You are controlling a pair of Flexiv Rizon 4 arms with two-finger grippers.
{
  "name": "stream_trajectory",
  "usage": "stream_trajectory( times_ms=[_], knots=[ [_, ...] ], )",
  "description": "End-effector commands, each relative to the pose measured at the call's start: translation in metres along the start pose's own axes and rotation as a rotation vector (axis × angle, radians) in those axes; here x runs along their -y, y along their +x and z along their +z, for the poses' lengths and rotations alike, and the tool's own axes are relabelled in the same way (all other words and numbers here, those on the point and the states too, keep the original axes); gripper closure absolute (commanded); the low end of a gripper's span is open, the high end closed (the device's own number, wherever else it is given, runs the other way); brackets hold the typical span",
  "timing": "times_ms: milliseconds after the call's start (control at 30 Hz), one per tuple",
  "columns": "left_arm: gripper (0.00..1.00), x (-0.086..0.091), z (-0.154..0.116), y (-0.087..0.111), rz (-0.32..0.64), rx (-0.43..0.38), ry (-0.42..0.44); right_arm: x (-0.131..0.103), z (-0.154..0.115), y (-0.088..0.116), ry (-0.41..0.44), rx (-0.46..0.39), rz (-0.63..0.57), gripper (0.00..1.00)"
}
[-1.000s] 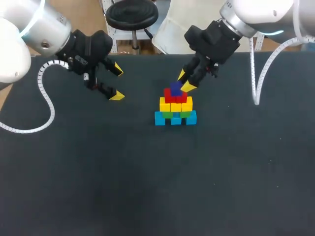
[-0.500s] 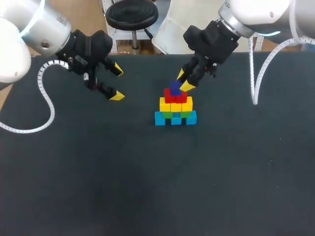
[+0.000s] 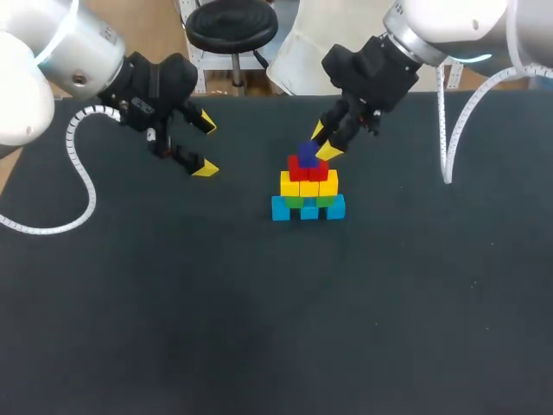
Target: Place the blue cubes, place green cubes on the blue cubes, place the yellow cubes on the green cubes, then place the red cubes on the yellow cubes, and place purple cube on the red cubes.
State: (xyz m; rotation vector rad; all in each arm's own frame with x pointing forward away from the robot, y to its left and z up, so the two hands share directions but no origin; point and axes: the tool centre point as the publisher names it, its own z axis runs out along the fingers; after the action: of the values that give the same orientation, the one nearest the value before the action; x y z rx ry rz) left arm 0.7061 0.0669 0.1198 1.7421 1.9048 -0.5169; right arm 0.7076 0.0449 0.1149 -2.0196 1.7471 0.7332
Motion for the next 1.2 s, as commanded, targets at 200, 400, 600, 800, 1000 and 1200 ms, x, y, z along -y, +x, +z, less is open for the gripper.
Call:
stream_trajectory(
  times_ms=[200, 400, 600, 800, 1000, 1200],
  knots=[
    [0.00, 0.000, 0.000, 0.001, 0.003, 0.003, -0.001, 0.002, 0.001, 0.001, -0.006, 0.000, 0.001, 0.75],
    [0.00, 0.000, 0.000, 0.001, 0.003, 0.003, -0.001, 0.002, 0.001, 0.000, -0.007, 0.000, 0.001, 0.53],
    [0.00, 0.000, 0.000, 0.001, 0.003, 0.003, -0.001, 0.001, -0.001, -0.001, -0.001, -0.003, 0.005, 0.00],
    [0.00, 0.000, 0.000, 0.001, 0.003, 0.003, -0.001, 0.001, -0.019, 0.006, 0.044, 0.028, 0.044, 0.00],
    [0.00, 0.000, 0.000, 0.001, 0.003, 0.003, -0.001, 0.007, -0.052, 0.028, 0.133, 0.081, 0.098, 0.00],
    [0.00, 0.000, 0.000, 0.001, 0.003, 0.003, -0.001, 0.009, -0.076, 0.054, 0.213, 0.183, 0.158, 0.00]
  ],
)
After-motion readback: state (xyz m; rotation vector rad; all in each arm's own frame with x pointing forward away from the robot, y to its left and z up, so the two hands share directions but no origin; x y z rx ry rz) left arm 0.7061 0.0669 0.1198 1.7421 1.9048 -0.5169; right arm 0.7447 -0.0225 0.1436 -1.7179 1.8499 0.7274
